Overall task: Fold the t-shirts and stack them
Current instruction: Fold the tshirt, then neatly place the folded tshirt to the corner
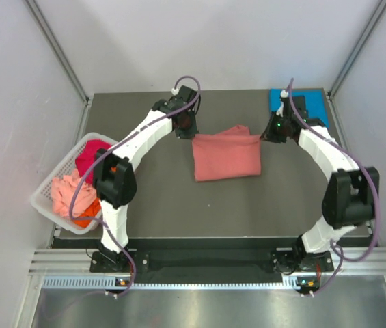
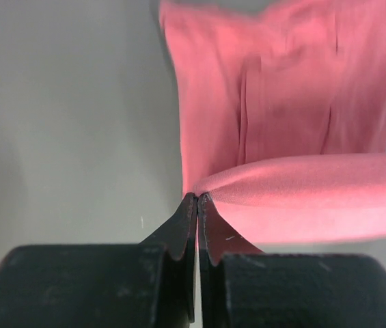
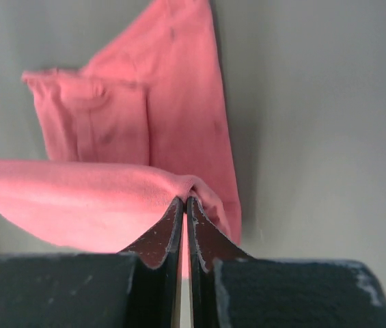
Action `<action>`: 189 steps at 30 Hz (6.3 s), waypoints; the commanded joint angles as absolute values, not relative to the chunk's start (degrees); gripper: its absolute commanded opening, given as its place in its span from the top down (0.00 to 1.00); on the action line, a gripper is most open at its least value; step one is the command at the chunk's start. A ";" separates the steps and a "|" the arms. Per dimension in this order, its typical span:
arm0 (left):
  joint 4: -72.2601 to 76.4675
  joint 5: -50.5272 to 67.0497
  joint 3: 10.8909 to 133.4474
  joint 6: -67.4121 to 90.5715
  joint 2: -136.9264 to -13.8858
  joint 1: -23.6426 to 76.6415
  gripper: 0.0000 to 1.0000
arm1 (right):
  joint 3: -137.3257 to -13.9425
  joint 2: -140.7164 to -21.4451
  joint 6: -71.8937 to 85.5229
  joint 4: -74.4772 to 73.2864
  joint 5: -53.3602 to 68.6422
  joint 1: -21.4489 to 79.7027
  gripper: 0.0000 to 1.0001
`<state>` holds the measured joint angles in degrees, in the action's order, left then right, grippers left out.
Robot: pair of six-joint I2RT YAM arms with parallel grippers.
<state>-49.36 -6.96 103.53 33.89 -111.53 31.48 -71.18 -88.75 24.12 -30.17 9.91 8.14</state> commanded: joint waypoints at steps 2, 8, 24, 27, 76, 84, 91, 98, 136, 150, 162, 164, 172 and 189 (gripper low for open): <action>-48.78 -6.51 116.68 27.69 -119.78 27.69 1.00 | -81.62 -99.54 22.15 -23.47 12.20 7.21 1.00; -41.42 -3.61 121.82 24.08 -127.61 24.35 1.00 | -92.17 -110.64 23.11 -21.54 15.55 7.03 1.00; -20.93 9.14 122.52 23.82 -136.66 18.63 1.00 | -104.15 -124.27 24.96 -17.41 16.79 4.13 1.00; -18.46 8.35 122.69 24.17 -137.63 18.46 0.95 | -105.29 -125.94 25.40 -16.97 17.05 3.52 0.99; -25.23 16.34 107.92 26.02 -124.88 22.59 0.73 | -85.76 -114.69 21.44 -15.03 35.06 4.75 0.85; -21.27 16.09 126.61 21.71 -142.45 21.36 0.73 | -97.89 -128.04 22.32 -12.39 36.48 3.08 0.83; -11.10 16.69 127.97 27.15 -148.62 16.44 0.71 | -114.94 -144.74 27.85 -12.83 38.57 -2.81 0.84; -8.25 25.39 127.35 34.63 -144.50 13.45 0.66 | -116.90 -141.07 28.74 -13.00 42.27 -3.96 0.80; -28.41 18.27 108.81 23.73 -119.00 21.97 0.63 | -93.95 -111.43 20.12 -27.69 27.78 -0.44 0.54; -28.21 30.48 98.63 25.23 -112.71 22.06 0.67 | -117.69 -130.69 12.14 -36.57 30.76 2.11 0.46; -26.54 41.49 80.52 23.03 -95.46 22.06 0.54 | -118.39 -137.28 8.79 -35.33 29.27 2.11 0.42; -24.54 39.73 77.71 23.64 -91.35 22.15 0.48 | -117.69 -137.72 8.27 -35.25 29.35 2.20 0.42; -20.39 35.34 67.86 21.89 -79.99 22.67 0.23 | -118.21 -139.31 7.91 -34.63 27.25 4.30 0.45; -19.59 29.96 64.86 20.65 -75.23 23.47 0.24 | -124.36 -141.07 3.52 -34.28 23.82 5.45 0.98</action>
